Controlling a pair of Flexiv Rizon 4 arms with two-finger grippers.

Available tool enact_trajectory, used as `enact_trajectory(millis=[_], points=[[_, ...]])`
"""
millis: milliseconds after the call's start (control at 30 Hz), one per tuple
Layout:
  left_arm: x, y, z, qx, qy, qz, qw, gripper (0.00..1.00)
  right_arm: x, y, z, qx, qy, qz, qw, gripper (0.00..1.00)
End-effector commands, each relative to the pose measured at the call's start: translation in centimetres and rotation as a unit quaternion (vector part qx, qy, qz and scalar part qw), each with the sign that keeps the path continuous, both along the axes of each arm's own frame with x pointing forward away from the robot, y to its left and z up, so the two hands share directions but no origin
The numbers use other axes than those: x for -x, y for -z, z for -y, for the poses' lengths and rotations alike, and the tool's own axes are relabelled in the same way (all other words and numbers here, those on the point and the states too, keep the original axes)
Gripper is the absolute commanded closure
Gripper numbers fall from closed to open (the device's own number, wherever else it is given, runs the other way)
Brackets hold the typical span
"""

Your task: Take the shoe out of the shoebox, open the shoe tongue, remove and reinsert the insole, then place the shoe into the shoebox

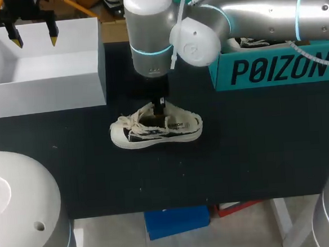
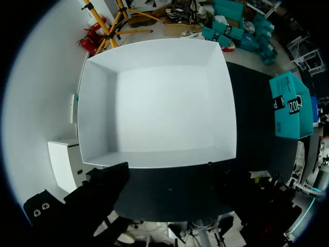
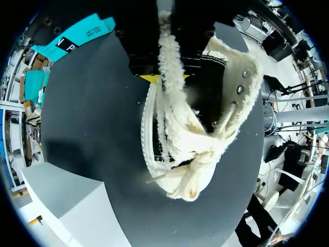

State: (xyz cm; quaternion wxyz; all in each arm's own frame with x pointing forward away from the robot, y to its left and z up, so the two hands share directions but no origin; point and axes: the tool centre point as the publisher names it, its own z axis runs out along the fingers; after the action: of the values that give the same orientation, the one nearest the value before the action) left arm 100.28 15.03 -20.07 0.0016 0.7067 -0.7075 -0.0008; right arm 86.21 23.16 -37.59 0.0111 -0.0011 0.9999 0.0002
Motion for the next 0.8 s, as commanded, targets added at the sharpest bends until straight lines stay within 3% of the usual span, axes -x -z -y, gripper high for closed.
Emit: enact_trajectory(millis=[33, 367, 400, 433, 800], points=[[0.1, -0.1, 0.0, -0.001, 0.000, 0.000, 1.000, 0.00, 0.0, 1.6, -0.2, -0.004, -0.003, -0.008, 1.000, 1.00], [0.1, -0.1, 0.0, -0.001, 0.000, 0.000, 1.000, 0.00, 0.2, 3.2, 0.4, -0.010, 0.003, -0.008, 1.000, 1.00], [0.1, -0.1, 0.0, -0.001, 0.000, 0.000, 1.000, 0.00, 0.1, 3.1, 0.5, -0.011, 0.004, -0.006, 1.000, 0.94], [0.1, -0.1, 0.0, -0.001, 0.000, 0.000, 1.000, 0.00, 0.0, 2.8, 0.7, -0.011, 0.005, -0.006, 1.000, 0.00], [0.1, -0.1, 0.0, -0.001, 0.000, 0.000, 1.000, 0.00, -0.2, -1.9, 2.2, -0.018, 0.000, -0.006, 1.000, 0.00]])
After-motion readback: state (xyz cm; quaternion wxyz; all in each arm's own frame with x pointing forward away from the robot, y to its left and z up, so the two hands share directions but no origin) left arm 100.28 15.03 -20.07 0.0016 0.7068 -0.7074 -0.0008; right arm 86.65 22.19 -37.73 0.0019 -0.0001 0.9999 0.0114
